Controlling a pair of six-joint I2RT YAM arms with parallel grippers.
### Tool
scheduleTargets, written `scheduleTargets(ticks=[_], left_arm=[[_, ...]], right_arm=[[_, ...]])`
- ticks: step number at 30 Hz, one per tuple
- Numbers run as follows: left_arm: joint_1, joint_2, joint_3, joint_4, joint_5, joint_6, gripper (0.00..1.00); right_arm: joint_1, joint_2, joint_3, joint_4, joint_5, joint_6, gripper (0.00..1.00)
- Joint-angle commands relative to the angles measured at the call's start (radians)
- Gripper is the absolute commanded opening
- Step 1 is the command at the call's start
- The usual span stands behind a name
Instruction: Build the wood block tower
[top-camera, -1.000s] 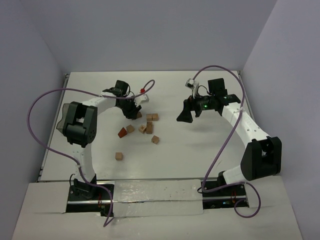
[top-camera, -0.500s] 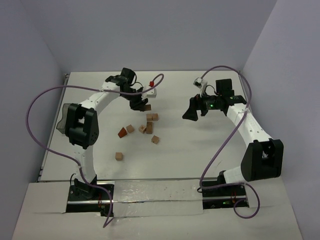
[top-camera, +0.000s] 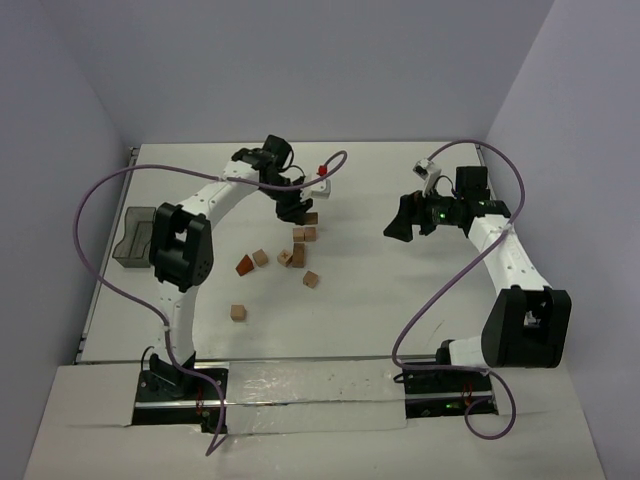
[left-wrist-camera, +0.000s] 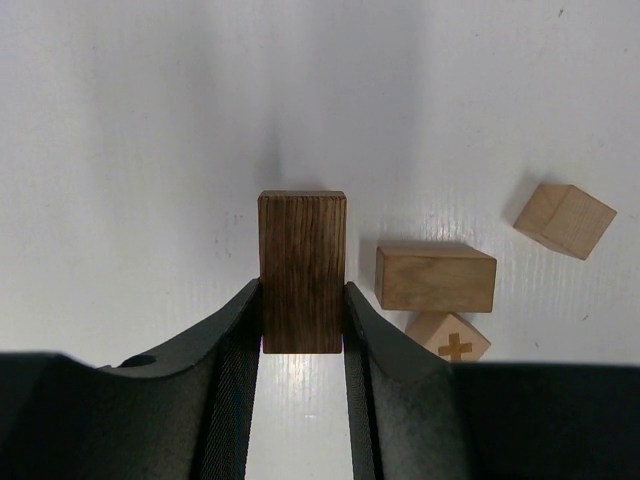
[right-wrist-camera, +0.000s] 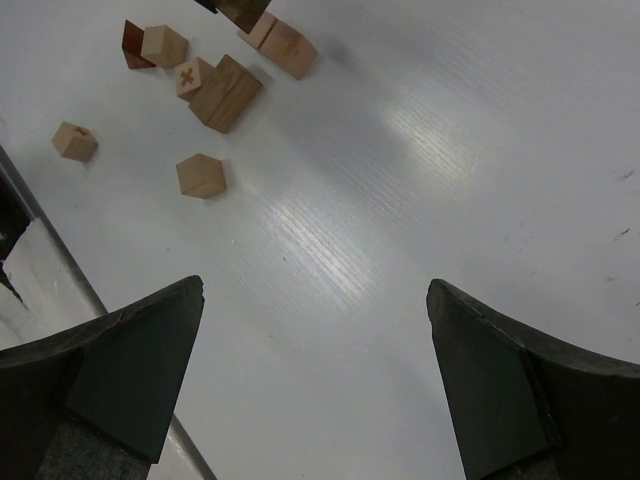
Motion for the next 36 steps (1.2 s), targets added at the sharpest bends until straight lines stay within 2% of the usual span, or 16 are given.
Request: scheduleTargets(ticks=[1,8,36], left_arm=[[-0.008,0.045,0.055,-0.042,0.029,0.022,0.31],[-0.012,0.055,0.005,-0.019,0.019,0.026,0.35],[-0.012,0.12,0.038,0.001,-0.037,-0.024,0.41]], right_arm=[[-0.007,-0.043,-0.012,0.035,-0.009,0.01,1.0],[-0.011,-0.035,-0.003,0.035,-0.013,0.005,1.0],[-0.013,-0.013,0.007,0.03,-0.031,-0.003,1.0]])
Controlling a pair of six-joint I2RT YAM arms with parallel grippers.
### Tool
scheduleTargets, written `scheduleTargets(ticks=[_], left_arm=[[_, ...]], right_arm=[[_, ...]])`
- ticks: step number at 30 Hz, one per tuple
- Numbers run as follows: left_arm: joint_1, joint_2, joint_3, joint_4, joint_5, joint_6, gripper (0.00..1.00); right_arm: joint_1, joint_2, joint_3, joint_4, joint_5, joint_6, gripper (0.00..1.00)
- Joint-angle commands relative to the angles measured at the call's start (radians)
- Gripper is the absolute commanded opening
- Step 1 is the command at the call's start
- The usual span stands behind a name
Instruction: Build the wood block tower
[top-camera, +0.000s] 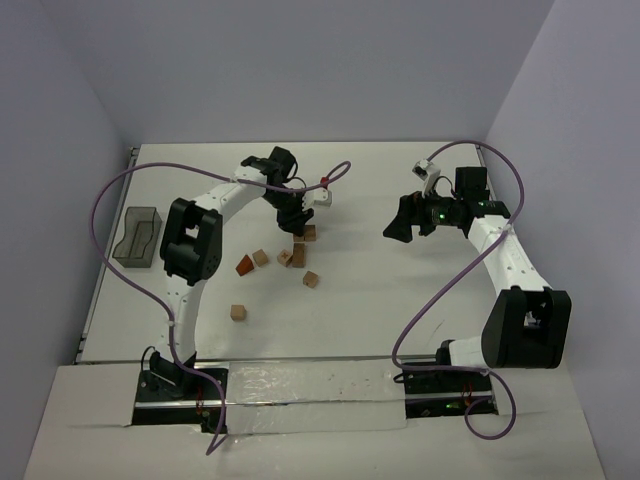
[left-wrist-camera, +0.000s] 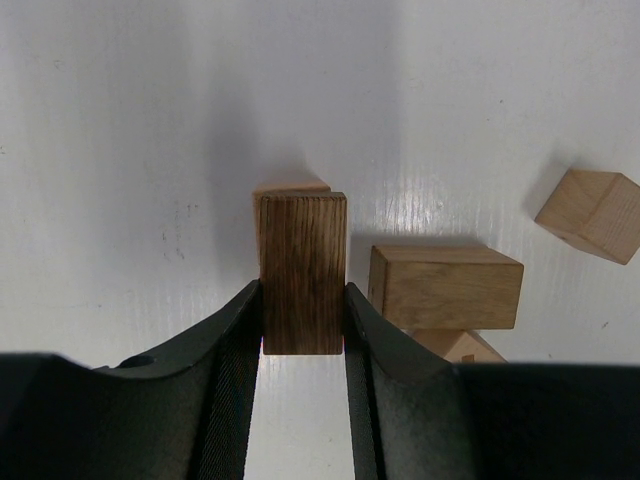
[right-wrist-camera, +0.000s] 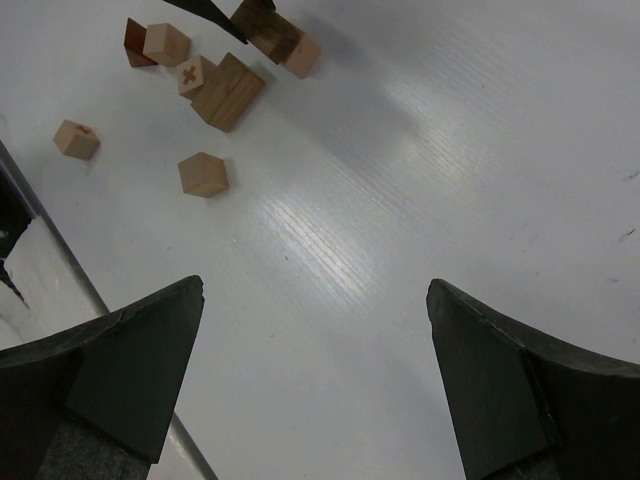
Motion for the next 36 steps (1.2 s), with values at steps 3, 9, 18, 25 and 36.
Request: scheduleTargets(ticks=[3,9,18,25,36], left_arm=[[-0.004,0.015,0.041,0.01,-0.01,-0.017,0.41],[-0.005,0.014,0.038,0.011,-0.015,-0.021,0.49],[-0.004,-0.016,0.047,0.007,0.005,-0.022,0.78],[0.017,-0.145,0.1,-0.009,0.053,-0.059,0.99],[0.199,-0.442,-0.178,0.099,0.106,-0.189,0.99]], right_arm=[[-0.007,-0.005,0.016,0.028,-0.03,-0.003,1.0],[-0.006,-0.005,0.014,0.028,-0.035,-0.003,1.0],[-0.007,-0.003,0.014,0.028,-0.04,-0.001,1.0],[-0.007,-0.017,0.018,0.045,-0.043,0.021,1.0],[0.019,-0.065,-0.009,0.089,-0.006,0.061,1.0]])
